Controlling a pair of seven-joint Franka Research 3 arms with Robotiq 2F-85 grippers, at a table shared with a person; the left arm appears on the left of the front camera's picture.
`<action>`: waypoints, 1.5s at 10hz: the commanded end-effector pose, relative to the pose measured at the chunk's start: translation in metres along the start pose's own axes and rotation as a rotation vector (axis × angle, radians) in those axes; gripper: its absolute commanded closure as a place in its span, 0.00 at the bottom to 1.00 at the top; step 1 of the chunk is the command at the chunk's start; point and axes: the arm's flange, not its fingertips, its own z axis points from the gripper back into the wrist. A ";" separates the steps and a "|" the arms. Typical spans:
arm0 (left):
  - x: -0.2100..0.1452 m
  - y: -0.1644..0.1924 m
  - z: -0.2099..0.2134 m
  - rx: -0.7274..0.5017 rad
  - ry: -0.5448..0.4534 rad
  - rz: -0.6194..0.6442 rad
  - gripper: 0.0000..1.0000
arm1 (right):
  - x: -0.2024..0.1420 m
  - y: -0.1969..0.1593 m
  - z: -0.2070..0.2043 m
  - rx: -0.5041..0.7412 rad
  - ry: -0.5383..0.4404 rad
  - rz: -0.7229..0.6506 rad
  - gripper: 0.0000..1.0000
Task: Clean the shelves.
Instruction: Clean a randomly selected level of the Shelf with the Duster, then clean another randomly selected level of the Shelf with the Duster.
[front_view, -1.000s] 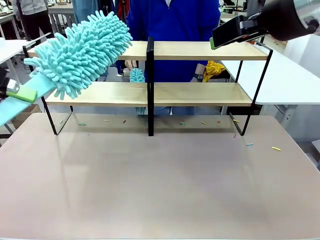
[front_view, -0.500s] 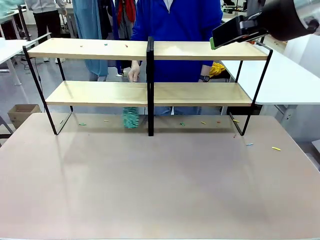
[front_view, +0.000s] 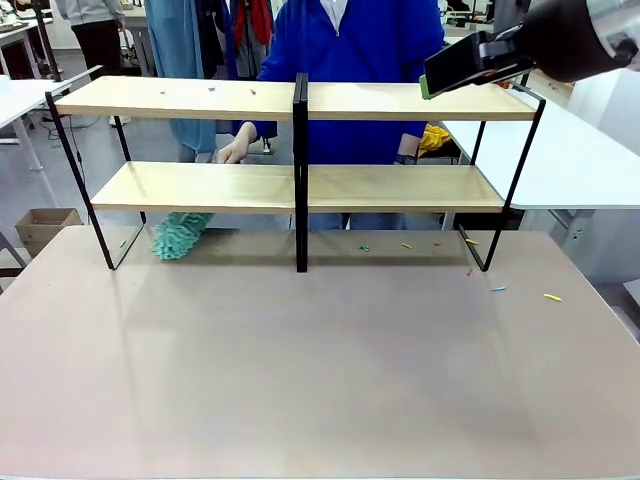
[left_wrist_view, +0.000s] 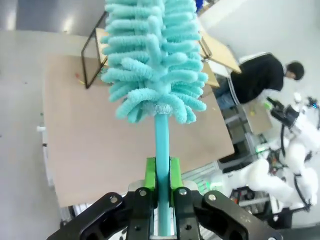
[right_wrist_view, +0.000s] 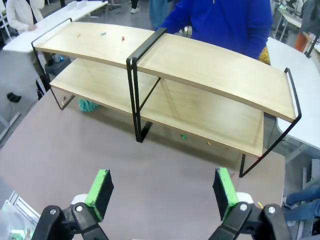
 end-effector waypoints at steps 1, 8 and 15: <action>-0.004 -0.020 -0.003 -0.024 0.022 -0.062 0.88 | 0.001 -0.001 0.000 0.008 0.001 -0.003 0.00; -0.004 -0.020 -0.003 -0.024 0.022 -0.062 0.88 | 0.001 -0.001 0.000 0.008 0.001 -0.003 0.00; 0.030 -0.165 -0.164 0.074 0.298 -0.168 0.88 | 0.001 -0.001 0.000 0.008 0.001 -0.003 0.00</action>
